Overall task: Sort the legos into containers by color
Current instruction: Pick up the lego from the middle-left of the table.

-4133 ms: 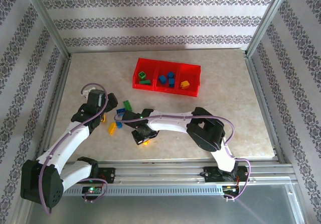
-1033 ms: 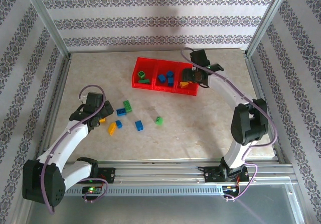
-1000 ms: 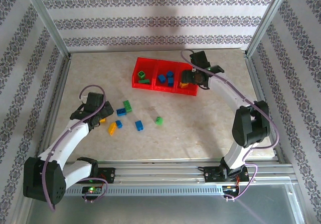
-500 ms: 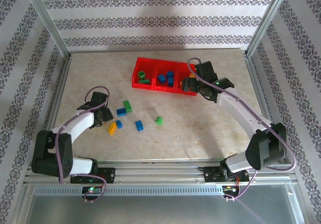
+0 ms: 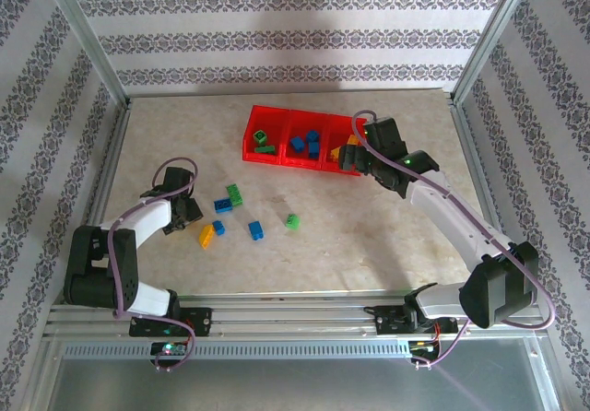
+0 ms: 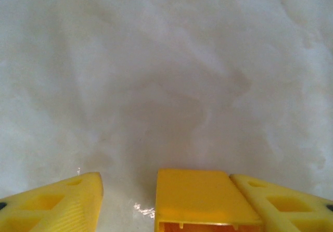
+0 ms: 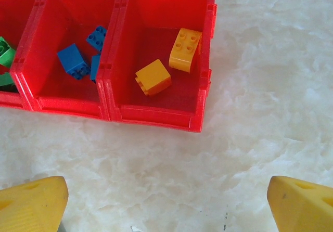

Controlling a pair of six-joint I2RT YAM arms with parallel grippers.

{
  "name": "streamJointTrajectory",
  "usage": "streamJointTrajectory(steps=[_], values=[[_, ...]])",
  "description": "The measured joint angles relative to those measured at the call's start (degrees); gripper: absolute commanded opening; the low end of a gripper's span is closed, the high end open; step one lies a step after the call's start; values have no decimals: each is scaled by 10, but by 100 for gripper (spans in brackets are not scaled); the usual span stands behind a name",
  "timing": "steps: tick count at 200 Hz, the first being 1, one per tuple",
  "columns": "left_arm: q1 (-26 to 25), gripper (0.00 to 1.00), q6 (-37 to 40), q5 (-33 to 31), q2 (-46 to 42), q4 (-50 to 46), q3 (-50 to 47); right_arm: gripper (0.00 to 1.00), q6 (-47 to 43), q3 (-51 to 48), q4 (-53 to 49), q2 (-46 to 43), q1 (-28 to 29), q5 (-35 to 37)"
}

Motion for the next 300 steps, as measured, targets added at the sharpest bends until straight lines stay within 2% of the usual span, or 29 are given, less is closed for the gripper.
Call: streamJointTrajectory(steps=[79, 152, 220, 241, 265, 300], values=[[7, 34, 4, 13, 10, 21, 4, 98, 6, -3, 0, 0, 0, 0], [7, 31, 5, 27, 5, 27, 4, 98, 7, -6, 0, -1, 4, 0], [0, 29, -2, 67, -81, 28, 5, 98, 13, -28, 0, -24, 4, 5], [-31, 29, -11, 69, -88, 28, 17, 98, 20, -42, 0, -34, 6, 11], [-98, 29, -21, 64, -80, 29, 57, 98, 24, -56, 0, -51, 7, 15], [-200, 29, -28, 57, -10, 46, 159, 98, 29, -73, -2, -81, 7, 30]])
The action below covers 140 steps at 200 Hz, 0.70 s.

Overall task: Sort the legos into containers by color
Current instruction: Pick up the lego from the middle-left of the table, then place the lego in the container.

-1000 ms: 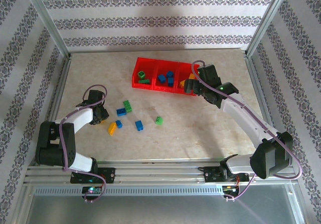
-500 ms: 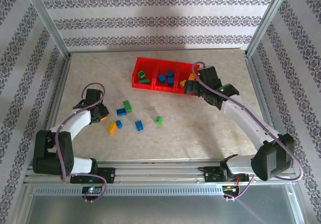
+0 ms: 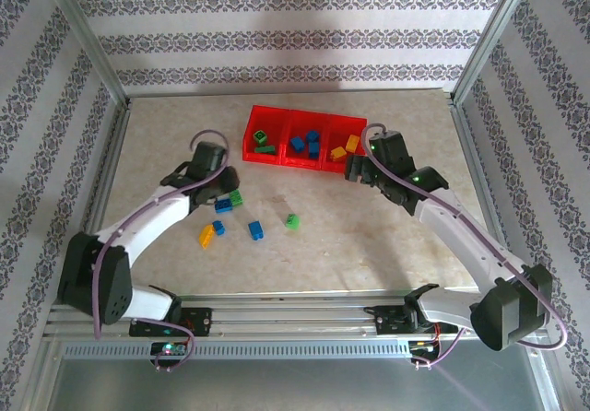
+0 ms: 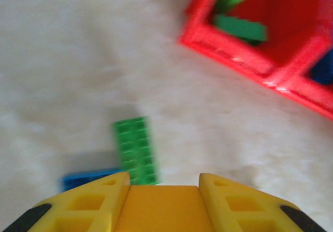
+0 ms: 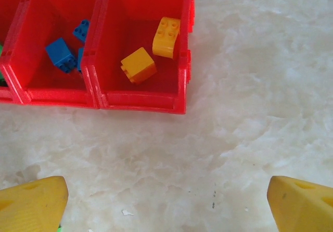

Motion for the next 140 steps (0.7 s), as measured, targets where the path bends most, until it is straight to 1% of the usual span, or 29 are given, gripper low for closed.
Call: streamJointTrajectory(steps=[26, 64, 112, 140], values=[[-61, 29, 1, -1, 86, 14, 95, 98, 8, -16, -8, -14, 0, 14], [-118, 29, 22, -2, 196, 20, 235, 98, 25, -51, -22, -38, 0, 31], [-163, 28, 76, -2, 314, 26, 403, 98, 53, -82, -37, -61, 0, 43], [-177, 27, 112, -1, 378, 35, 473, 98, 62, -87, -48, -61, 0, 45]])
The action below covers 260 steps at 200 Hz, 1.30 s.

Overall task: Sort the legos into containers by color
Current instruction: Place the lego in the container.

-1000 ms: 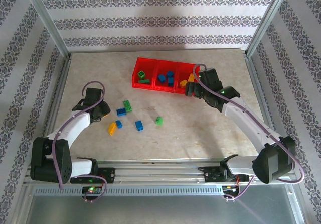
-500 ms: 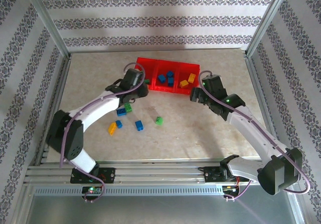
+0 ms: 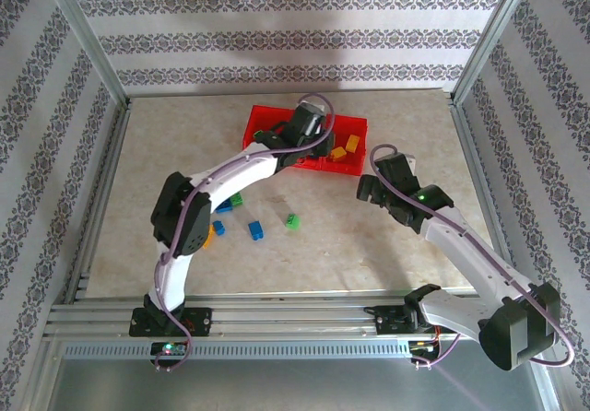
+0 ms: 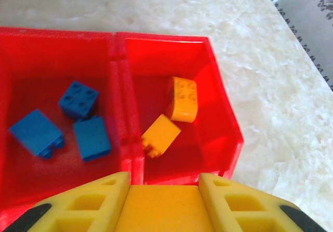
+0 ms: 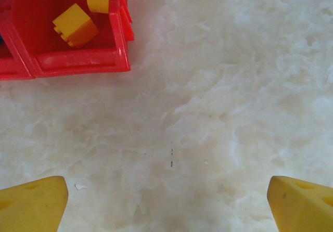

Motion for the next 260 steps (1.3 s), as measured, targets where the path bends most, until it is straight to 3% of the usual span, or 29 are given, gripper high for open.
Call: streamJointTrajectory(steps=[111, 156, 237, 260], values=[[-29, 28, 89, 15, 204, -9, 235, 98, 11, 0, -25, -35, 0, 21], [-32, 29, 91, 15, 237, -21, 266, 98, 11, 0, -27, -35, 0, 21], [-32, 51, 93, 16, 253, -35, 272, 98, 11, 0, -27, -32, 0, 21], [-32, 52, 93, 15, 253, -43, 282, 98, 11, 0, -27, -32, 0, 21]])
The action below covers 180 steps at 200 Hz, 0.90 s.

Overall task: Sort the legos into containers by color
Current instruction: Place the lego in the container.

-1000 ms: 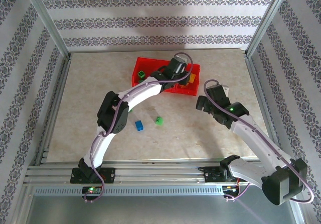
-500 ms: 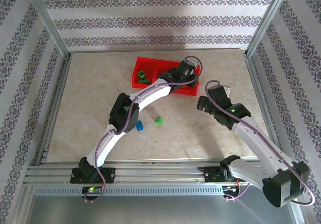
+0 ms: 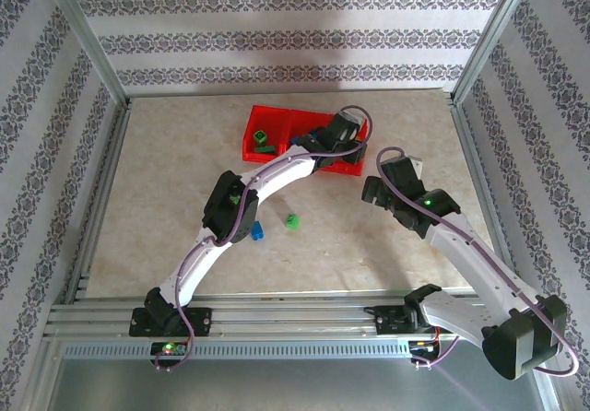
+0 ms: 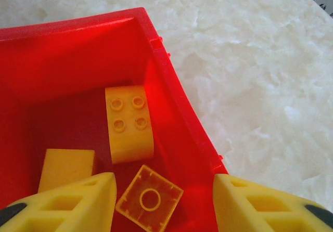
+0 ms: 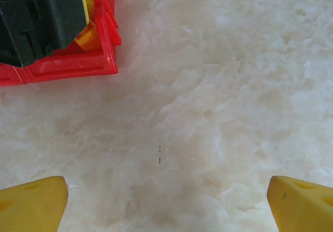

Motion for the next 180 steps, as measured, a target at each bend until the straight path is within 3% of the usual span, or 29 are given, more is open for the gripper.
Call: streamJointTrajectory(steps=[42, 84, 143, 171, 180], values=[[0, 55, 0, -3, 0, -12, 13, 98, 4, 0, 0, 0, 0, 0], [0, 64, -1, -19, -26, -29, -9, 98, 8, 0, 0, -1, 0, 0], [0, 82, -14, -68, -205, 6, -192, 98, 9, 0, 0, -3, 0, 0], [3, 100, -26, -90, -295, 45, -295, 98, 10, 0, 0, -4, 8, -2], [4, 100, -31, -98, -322, 56, -329, 98, 10, 0, 0, -4, 12, -3]])
